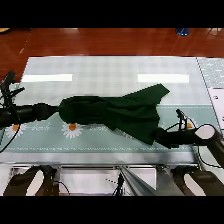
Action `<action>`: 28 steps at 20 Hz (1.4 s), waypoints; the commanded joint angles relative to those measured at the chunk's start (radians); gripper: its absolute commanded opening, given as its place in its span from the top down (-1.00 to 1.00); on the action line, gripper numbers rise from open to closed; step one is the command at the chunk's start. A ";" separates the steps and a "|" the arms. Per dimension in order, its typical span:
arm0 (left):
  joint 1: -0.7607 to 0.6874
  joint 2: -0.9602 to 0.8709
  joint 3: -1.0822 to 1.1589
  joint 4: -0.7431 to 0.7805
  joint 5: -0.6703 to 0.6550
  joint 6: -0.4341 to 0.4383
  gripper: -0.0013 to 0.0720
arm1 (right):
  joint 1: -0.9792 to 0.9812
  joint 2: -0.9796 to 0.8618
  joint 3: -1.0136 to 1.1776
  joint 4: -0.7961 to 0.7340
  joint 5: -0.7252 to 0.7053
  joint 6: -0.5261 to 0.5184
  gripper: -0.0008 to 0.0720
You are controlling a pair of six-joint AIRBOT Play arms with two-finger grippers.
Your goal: Fold the shirts.
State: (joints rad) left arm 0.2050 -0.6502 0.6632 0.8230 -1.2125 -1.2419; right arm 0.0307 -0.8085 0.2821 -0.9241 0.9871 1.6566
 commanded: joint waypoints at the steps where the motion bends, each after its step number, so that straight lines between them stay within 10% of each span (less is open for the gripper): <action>1: -0.001 0.001 -0.001 0.000 0.000 0.000 0.92 | 0.108 -0.075 -0.014 -0.010 -0.131 0.093 -0.53; 3: -0.001 0.001 -0.001 0.000 0.000 0.000 0.92 | 0.147 -0.135 -0.014 0.050 -0.201 0.092 -0.48; 6: 0.000 0.001 0.000 0.000 0.000 0.000 0.92 | 0.156 -0.147 0.014 0.172 -0.253 0.005 0.92; 15: 0.001 0.034 0.406 0.001 0.002 0.023 0.92 | 0.018 0.249 0.647 0.127 -0.011 -0.139 0.92; 23: 0.001 0.041 1.165 0.343 -0.023 -0.084 0.92 | -0.171 0.346 1.332 -0.470 0.133 0.048 0.92; 28: 0.001 0.058 1.274 0.361 -0.263 -0.211 0.92 | -0.172 0.346 1.466 -0.570 0.373 0.047 0.92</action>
State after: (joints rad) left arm 0.2054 -0.6022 1.8606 1.1328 -1.3373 -1.3682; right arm -0.1318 -0.4664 1.6581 -1.3926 1.2087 1.6897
